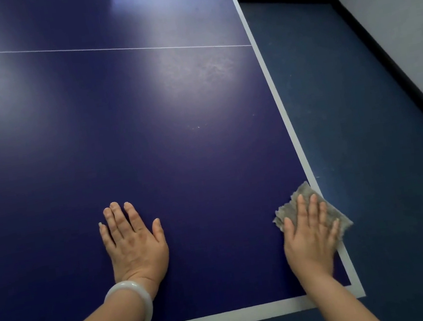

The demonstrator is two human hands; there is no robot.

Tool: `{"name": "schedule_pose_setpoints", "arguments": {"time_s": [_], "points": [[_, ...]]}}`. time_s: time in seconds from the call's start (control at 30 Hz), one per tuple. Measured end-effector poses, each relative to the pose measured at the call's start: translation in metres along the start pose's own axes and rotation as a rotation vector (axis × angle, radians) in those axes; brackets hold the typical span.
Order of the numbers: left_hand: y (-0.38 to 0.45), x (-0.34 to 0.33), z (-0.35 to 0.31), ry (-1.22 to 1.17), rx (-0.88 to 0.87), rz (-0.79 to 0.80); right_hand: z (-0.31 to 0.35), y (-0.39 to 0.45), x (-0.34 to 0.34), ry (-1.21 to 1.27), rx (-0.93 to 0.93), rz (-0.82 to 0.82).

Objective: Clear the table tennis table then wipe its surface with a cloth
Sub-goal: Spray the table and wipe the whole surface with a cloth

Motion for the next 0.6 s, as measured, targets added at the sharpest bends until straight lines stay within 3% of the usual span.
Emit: {"name": "schedule_pose_setpoints", "arguments": {"time_s": [0.07, 0.27, 0.4, 0.47, 0.6], "points": [[0.0, 0.0, 0.0, 0.002, -0.002, 0.005, 0.035, 0.018, 0.004, 0.009, 0.049, 0.027], [0.0, 0.001, 0.0, 0.007, 0.002, 0.002, 0.15, 0.003, -0.008, -0.091, 0.52, 0.028], [0.002, -0.002, 0.002, -0.006, -0.021, -0.015, 0.157, 0.008, -0.01, -0.242, 0.879, 0.036], [0.002, -0.002, 0.002, -0.014, -0.027, -0.022, 0.134, 0.046, 0.0, -0.259, 0.819, -0.012], [0.001, -0.002, 0.001, -0.024, -0.042, -0.023, 0.09, 0.106, 0.02, -0.036, 0.181, 0.038]]}}
Point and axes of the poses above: each hand's wrist, its own y-axis towards the middle knuckle, its own x-axis out of the back of the hand, z = x × y, the point moved 4 cm from there along y, towards the middle knuckle, and after that the axes turned 11 degrees about z, right-handed, at the moved point
